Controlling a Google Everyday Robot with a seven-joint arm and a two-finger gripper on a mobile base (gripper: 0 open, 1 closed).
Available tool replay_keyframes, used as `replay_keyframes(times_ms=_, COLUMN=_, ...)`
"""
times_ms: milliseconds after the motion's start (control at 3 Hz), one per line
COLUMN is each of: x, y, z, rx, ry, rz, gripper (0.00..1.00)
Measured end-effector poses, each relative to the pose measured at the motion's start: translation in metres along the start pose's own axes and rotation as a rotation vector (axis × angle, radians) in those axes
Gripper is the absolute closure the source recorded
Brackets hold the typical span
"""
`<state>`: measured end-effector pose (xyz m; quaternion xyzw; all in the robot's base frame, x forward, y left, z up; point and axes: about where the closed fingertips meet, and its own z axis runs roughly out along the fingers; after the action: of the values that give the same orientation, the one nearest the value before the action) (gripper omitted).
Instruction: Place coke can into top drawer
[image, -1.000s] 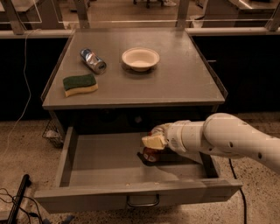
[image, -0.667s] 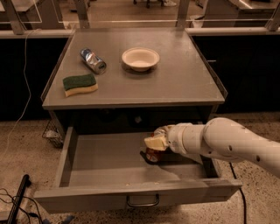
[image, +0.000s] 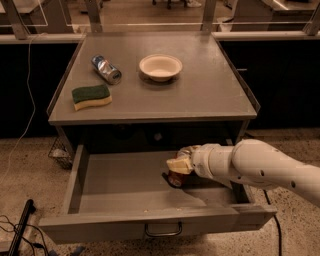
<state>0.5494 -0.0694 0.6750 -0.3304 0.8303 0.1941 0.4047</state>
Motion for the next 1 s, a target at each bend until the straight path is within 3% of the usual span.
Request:
replay_keyframes(times_ms=333, x=0.0000, y=0.0000, z=0.0000, rx=0.000, ry=0.000, rz=0.000, gripper=0.59)
replay_keyframes(times_ms=667, x=0.0000, y=0.0001, z=0.0000, rx=0.000, ry=0.000, rz=0.000, gripper=0.28)
replay_keyframes(times_ms=1000, x=0.0000, y=0.0001, z=0.0000, rx=0.000, ry=0.000, rz=0.000, gripper=0.05)
